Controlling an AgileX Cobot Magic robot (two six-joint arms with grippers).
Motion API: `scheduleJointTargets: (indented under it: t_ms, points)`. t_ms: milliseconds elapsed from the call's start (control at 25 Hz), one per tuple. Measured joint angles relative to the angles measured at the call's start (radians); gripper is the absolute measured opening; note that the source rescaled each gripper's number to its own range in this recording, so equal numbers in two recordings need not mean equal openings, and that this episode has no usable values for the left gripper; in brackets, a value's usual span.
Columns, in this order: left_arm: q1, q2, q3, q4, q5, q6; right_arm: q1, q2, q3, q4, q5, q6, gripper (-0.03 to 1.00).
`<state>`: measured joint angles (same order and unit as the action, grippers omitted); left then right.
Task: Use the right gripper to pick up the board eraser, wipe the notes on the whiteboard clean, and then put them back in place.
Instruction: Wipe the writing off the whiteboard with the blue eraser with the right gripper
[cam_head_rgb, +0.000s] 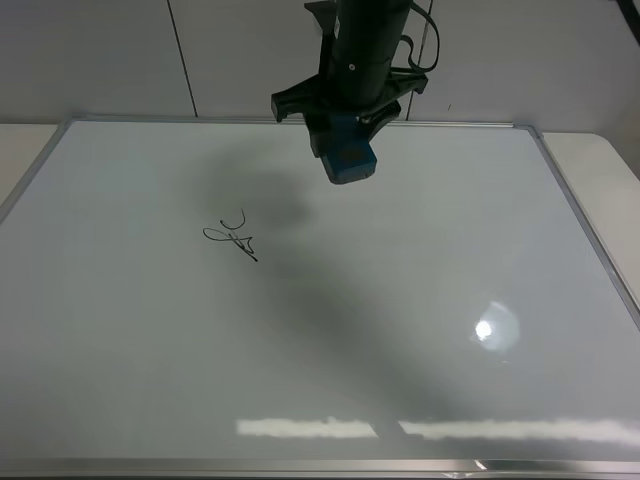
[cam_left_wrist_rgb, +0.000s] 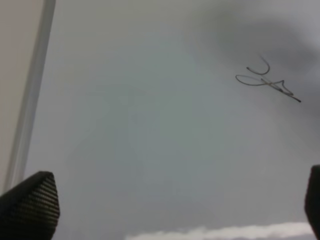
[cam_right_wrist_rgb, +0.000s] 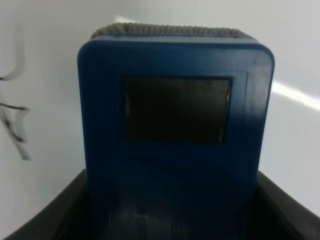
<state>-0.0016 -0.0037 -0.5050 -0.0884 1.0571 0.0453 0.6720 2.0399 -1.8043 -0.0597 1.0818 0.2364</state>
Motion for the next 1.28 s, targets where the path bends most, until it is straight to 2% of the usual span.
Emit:
scheduleJointTargets:
  t_ms: [200, 320, 640, 760, 1280]
  points:
    - [0.0, 0.0, 0.0, 0.0, 0.0, 0.0, 0.0, 0.068, -0.115, 0.139, 0.015, -0.115, 0.0]
    - [0.0, 0.0, 0.0, 0.0, 0.0, 0.0, 0.015, 0.138, -0.186, 0.18, 0.025, -0.149, 0.0]
    - [0.0, 0.0, 0.0, 0.0, 0.0, 0.0, 0.1, 0.353, -0.407, 0.177, 0.118, -0.165, 0.0]
    - [0.0, 0.0, 0.0, 0.0, 0.0, 0.0, 0.13, 0.409, -0.469, 0.156, 0.125, -0.165, 0.0]
    - [0.0, 0.0, 0.0, 0.0, 0.0, 0.0, 0.226, 0.507, -0.498, 0.114, 0.115, -0.15, 0.0]
